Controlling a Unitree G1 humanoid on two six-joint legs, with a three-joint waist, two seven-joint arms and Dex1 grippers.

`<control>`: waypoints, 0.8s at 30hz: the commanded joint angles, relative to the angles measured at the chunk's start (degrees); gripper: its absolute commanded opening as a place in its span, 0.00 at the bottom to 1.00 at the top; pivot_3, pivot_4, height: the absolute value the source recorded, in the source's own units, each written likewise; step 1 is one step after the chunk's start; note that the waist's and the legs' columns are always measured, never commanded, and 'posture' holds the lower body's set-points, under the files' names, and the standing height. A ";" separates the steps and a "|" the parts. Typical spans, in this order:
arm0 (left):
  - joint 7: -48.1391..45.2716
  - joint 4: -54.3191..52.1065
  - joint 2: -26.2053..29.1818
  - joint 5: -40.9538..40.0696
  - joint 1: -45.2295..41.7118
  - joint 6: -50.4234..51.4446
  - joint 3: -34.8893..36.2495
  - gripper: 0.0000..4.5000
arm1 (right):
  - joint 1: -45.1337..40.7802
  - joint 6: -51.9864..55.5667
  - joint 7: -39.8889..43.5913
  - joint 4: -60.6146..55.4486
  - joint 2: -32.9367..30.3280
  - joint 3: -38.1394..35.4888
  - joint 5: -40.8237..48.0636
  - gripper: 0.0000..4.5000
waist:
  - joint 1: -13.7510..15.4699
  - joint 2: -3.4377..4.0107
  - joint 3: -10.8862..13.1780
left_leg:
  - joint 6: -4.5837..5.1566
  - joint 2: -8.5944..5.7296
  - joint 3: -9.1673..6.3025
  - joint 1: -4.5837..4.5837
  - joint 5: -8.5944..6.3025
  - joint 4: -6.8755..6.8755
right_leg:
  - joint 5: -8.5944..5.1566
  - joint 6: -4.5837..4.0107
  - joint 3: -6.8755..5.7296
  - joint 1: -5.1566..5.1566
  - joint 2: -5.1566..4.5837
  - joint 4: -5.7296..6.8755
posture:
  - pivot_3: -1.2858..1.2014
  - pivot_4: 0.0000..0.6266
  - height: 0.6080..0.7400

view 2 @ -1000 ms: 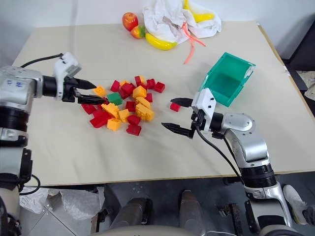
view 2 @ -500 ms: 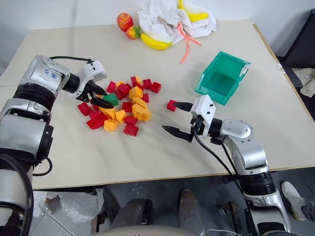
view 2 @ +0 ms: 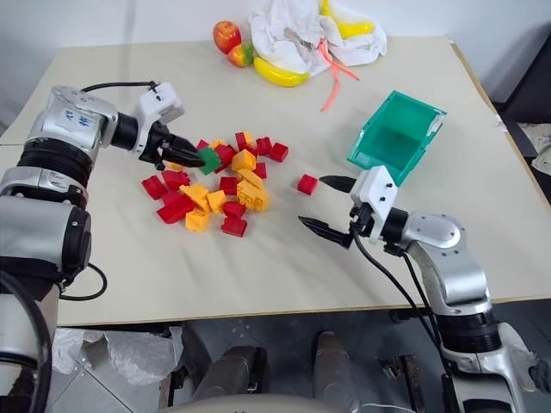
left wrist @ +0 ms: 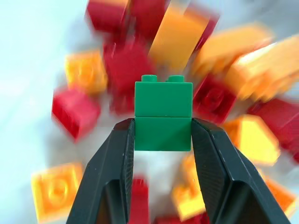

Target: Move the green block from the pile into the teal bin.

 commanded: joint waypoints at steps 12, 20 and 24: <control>-1.53 -13.98 -22.51 -2.99 5.23 -2.31 -2.97 0.32 | 7.67 -0.56 -1.15 -2.79 -8.10 -10.64 0.64 1.00 | 1.30 -0.02 0.01 | 0.20 -0.07 0.44 -0.08 -0.05 0.08 | 0.09 0.16 0.13 0.04 -0.02 -0.17 | 0.52 0.24 1.00; -3.54 -22.12 -24.74 -4.53 10.03 1.11 -5.16 0.86 | 12.00 -0.82 -0.80 -3.93 -11.88 -13.26 -0.23 1.00 | 0.94 -0.02 0.01 | 0.21 -0.04 0.59 -0.07 -0.05 0.12 | 0.10 0.18 0.17 0.04 0.00 -0.13 | 0.52 0.24 1.00; -2.41 -27.71 -20.75 -7.43 12.76 4.49 -1.67 1.00 | 14.07 1.80 -0.61 -6.54 -14.40 -15.12 0.49 1.00 | 0.77 0.00 0.01 | 0.22 -0.01 0.52 -0.04 -0.05 0.12 | 0.10 0.18 0.22 0.04 -0.01 -0.13 | 0.52 0.24 1.00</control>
